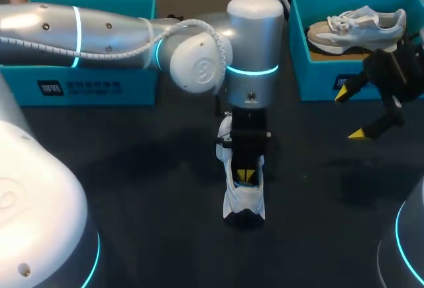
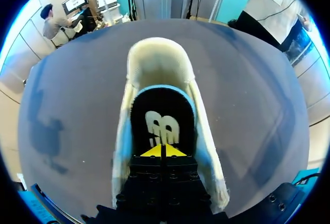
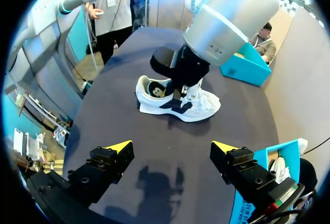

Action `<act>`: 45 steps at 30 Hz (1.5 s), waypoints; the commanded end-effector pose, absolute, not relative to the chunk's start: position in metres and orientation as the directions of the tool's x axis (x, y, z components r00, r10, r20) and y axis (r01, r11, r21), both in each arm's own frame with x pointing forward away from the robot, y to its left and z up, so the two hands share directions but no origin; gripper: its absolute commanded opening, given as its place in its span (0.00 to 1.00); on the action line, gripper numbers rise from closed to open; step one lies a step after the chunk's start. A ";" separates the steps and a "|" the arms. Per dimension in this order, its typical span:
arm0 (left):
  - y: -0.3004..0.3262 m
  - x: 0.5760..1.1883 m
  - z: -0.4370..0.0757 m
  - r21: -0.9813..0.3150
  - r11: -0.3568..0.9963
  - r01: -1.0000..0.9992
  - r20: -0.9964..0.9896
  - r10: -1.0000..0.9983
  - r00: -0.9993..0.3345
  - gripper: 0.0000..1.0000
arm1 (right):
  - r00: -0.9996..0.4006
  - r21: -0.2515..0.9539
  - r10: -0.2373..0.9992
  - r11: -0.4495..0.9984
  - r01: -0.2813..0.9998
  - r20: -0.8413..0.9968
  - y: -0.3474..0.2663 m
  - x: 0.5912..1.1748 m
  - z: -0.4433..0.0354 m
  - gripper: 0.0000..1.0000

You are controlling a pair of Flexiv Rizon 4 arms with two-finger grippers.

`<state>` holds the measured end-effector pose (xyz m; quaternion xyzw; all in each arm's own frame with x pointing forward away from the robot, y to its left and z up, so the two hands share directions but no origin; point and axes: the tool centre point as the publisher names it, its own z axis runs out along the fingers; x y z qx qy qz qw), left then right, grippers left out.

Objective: Take the shoe out of the shoebox, open the shoe tongue, remove and reinsert the insole, then place the shoe into the shoebox

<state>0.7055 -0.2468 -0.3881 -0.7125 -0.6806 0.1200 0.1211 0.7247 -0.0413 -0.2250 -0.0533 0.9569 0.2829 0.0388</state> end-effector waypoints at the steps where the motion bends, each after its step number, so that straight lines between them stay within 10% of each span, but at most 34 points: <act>1: -0.238 0.700 -0.368 -0.323 -0.047 0.945 -0.025 0.999 0.041 0.00 | -0.991 0.534 -0.079 0.836 -0.122 -0.104 -0.041 0.724 -0.225 1.00; 45: -0.251 0.652 -0.405 -0.354 -0.093 0.931 -0.082 0.994 0.068 0.00 | -0.991 0.534 -0.079 0.836 -0.122 -0.104 -0.041 0.724 -0.225 1.00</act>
